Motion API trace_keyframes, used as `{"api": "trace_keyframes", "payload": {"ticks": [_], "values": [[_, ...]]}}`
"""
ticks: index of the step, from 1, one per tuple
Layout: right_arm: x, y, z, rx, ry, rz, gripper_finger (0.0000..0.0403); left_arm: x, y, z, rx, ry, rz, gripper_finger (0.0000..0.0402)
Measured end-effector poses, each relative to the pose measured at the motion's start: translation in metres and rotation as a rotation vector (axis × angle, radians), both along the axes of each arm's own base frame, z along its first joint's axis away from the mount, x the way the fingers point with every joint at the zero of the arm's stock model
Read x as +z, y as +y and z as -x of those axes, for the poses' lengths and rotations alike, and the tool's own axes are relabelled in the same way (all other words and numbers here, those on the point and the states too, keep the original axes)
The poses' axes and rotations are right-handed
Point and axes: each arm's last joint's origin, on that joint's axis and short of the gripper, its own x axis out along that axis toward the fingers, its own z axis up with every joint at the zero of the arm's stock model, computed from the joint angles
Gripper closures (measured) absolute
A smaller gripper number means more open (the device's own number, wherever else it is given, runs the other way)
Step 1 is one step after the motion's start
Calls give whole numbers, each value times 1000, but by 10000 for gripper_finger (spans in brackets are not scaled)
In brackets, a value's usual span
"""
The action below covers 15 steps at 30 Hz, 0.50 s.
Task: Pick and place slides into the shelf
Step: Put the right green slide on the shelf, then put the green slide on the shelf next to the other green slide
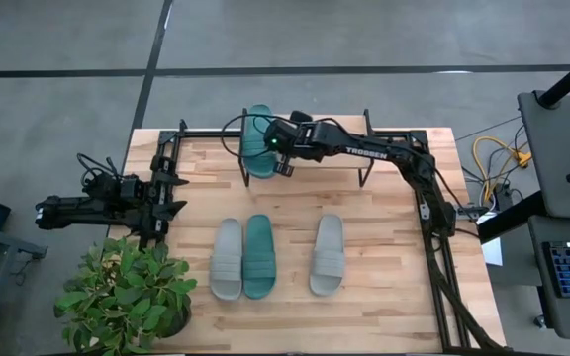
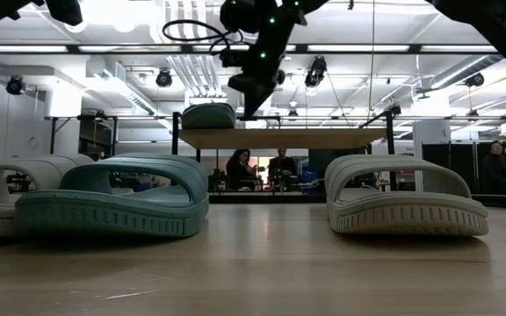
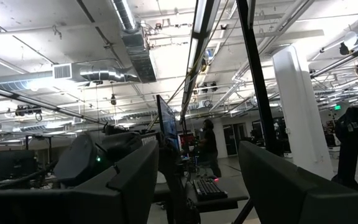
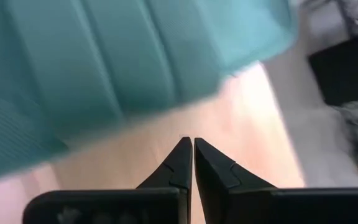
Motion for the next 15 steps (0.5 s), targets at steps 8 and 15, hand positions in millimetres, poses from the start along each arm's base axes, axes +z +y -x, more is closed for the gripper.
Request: {"api": "trace_keyframes", "payload": {"ticks": [8, 15], "values": [[4, 5, 14, -45, 103, -29, 394, 0, 0, 0, 0, 0, 0, 194], [48, 34, 29, -6, -21, -15, 394, 0, 0, 0, 0, 1, 0, 194]]}}
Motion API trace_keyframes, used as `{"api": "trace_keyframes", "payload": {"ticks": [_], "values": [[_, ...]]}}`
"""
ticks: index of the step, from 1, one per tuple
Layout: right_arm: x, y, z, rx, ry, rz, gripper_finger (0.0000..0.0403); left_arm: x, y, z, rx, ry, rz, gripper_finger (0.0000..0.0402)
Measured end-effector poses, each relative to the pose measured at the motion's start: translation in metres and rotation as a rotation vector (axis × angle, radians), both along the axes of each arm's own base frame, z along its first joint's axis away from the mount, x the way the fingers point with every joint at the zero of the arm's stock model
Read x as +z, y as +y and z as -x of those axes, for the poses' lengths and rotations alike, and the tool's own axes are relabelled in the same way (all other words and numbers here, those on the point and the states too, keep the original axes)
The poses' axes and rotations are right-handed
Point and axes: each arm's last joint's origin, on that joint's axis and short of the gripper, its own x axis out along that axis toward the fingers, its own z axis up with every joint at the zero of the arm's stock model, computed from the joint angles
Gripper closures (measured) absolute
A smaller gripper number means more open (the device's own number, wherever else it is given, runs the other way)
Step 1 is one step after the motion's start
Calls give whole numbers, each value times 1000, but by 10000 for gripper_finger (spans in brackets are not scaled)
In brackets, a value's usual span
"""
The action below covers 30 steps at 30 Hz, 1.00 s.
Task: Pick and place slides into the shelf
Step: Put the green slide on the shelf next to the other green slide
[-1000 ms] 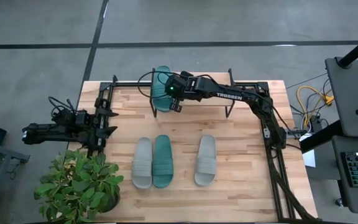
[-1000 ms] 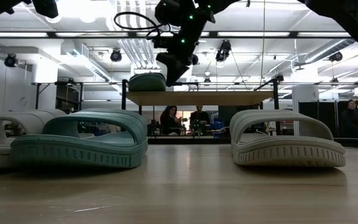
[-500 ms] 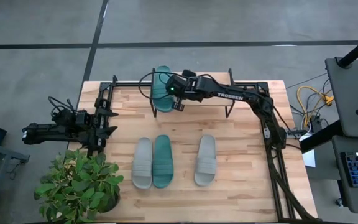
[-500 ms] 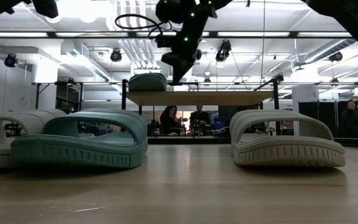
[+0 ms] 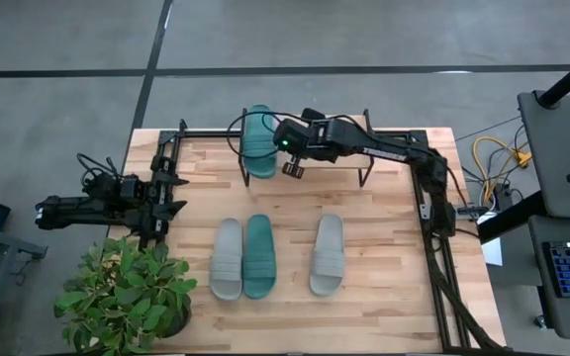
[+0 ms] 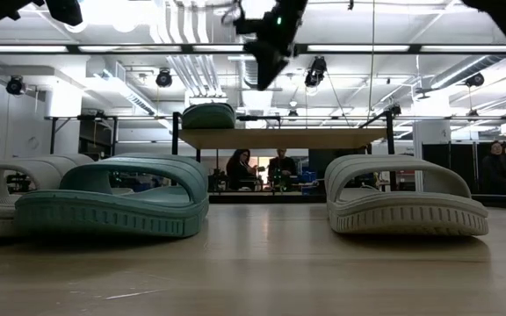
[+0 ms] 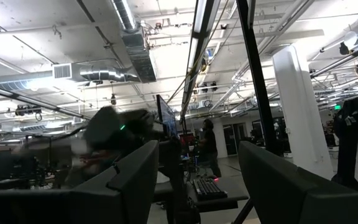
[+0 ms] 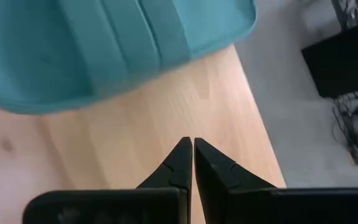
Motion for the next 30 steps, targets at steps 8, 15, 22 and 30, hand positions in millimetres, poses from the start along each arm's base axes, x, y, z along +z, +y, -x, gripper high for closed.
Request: {"api": "trace_keyframes", "payload": {"ticks": [8, 15, 22, 30], "values": [[51, 67, 25, 148, -201, -42, 394, 0, 0, 0, 0, 0, 0, 194], [69, 143, 38, 344, -301, -67, 394, 0, 0, 0, 0, 0, 1, 194], [63, 210, 51, 431, -345, 54, 394, 0, 0, 0, 0, 1, 1, 194], [19, 235, 75, 446, -301, -11, 394, 0, 0, 0, -2, 3, 3, 194]]}}
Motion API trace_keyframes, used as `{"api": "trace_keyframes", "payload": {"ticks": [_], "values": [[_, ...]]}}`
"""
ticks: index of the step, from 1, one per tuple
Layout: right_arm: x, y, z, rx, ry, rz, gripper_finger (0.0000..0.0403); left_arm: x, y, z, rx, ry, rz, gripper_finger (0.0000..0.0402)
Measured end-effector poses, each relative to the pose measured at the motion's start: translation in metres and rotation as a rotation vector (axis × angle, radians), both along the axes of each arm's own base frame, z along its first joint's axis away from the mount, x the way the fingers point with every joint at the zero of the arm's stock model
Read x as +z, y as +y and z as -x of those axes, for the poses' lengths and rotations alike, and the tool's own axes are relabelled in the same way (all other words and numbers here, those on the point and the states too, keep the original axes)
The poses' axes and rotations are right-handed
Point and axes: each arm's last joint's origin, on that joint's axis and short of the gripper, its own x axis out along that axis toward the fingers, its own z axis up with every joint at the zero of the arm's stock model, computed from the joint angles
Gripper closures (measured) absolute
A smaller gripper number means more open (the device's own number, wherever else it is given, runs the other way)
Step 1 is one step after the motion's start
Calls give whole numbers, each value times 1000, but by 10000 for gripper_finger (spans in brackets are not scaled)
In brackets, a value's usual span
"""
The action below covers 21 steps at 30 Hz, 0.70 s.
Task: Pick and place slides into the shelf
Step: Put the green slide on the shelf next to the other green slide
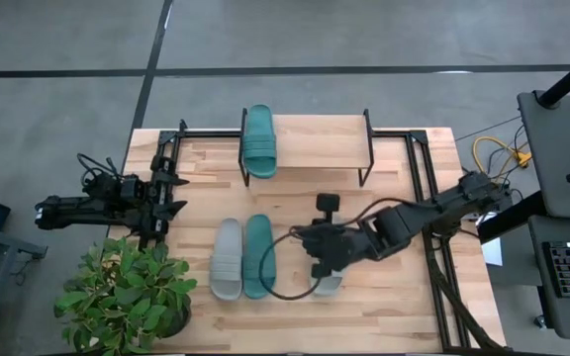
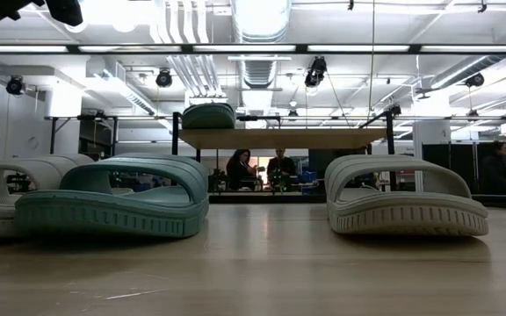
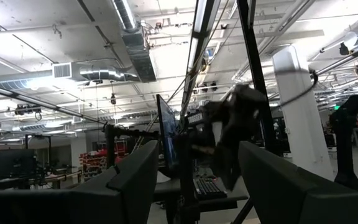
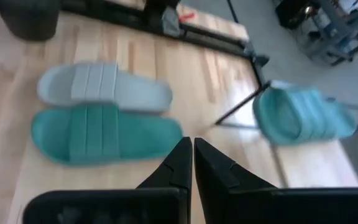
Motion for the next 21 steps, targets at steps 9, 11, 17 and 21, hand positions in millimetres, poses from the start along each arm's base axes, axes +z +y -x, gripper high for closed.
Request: {"api": "trace_keyframes", "payload": {"ticks": [9, 11, 17, 21], "values": [[-81, 8, 8, 239, -178, -50, 394, -1, 0, 0, 0, 6, -1, 194], [-90, 4, 3, 377, -327, -84, 394, -1, 0, 0, 0, 6, -1, 194], [-103, -43, -8, 310, -593, -44, 394, 0, 0, 0, 1, 1, -3, 194], [-100, -91, -16, 187, -605, -27, 394, 0, 0, 0, 3, -2, -6, 194]]}}
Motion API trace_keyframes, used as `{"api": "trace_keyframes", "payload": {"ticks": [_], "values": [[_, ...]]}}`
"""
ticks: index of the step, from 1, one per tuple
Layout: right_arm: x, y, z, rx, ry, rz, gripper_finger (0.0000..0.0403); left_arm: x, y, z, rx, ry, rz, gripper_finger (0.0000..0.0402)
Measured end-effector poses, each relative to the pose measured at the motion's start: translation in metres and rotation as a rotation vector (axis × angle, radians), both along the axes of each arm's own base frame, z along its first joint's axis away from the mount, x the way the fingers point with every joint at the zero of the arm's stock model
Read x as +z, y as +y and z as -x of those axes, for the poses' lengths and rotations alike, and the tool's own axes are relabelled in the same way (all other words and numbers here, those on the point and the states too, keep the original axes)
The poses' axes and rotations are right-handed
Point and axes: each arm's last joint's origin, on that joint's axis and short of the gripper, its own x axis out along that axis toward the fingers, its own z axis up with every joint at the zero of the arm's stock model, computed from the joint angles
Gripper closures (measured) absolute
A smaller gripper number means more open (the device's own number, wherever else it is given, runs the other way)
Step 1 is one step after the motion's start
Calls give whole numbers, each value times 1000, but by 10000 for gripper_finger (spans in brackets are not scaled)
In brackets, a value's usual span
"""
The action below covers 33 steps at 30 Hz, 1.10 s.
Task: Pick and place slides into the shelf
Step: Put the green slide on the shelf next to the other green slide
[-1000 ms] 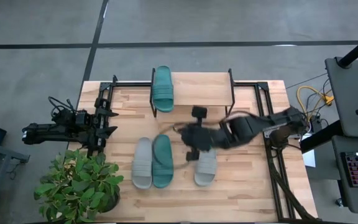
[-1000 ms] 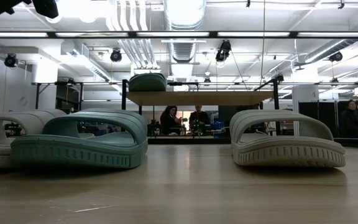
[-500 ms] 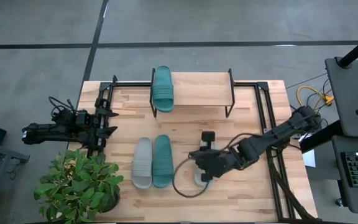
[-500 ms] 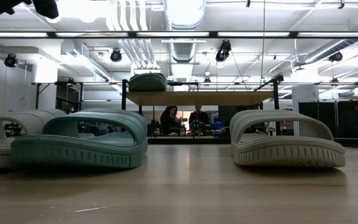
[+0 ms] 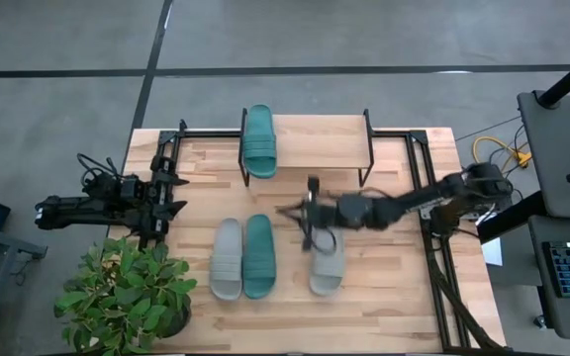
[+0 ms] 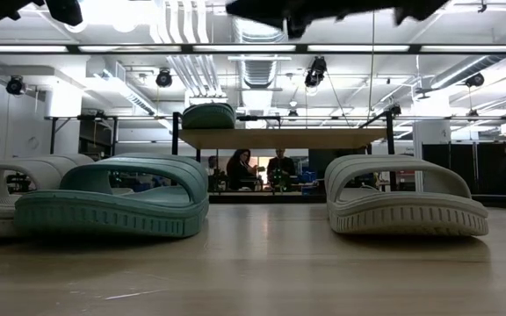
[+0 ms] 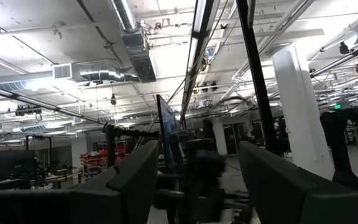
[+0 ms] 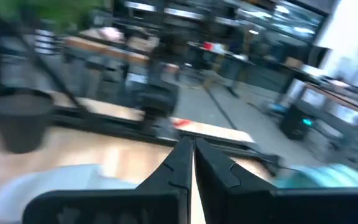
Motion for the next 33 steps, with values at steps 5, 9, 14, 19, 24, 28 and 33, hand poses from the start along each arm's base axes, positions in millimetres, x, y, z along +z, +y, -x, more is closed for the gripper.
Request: {"api": "trace_keyframes", "payload": {"ticks": [5, 9, 14, 19, 24, 28, 33], "values": [[23, -38, 3, -70, -24, 51, 394, 0, 0, 0, 0, 0, 0, 194], [46, -45, 28, -87, -36, 107, 394, -1, 0, 0, 0, 9, 0, 194], [64, -34, 82, -44, -81, 111, 394, -2, 0, -1, -4, 26, 8, 194], [46, -26, 134, -1, -132, 15, 394, -3, 0, -2, -4, 41, 9, 194], [13, -16, 163, -30, -159, -83, 394, -4, 0, -2, -4, 46, 9, 194], [-10, -1, 174, -74, -163, -16, 394, -5, 0, -3, -4, 55, 8, 194], [-27, 7, 183, -51, -181, -1, 394, -5, 0, -3, -4, 56, 8, 194]]}}
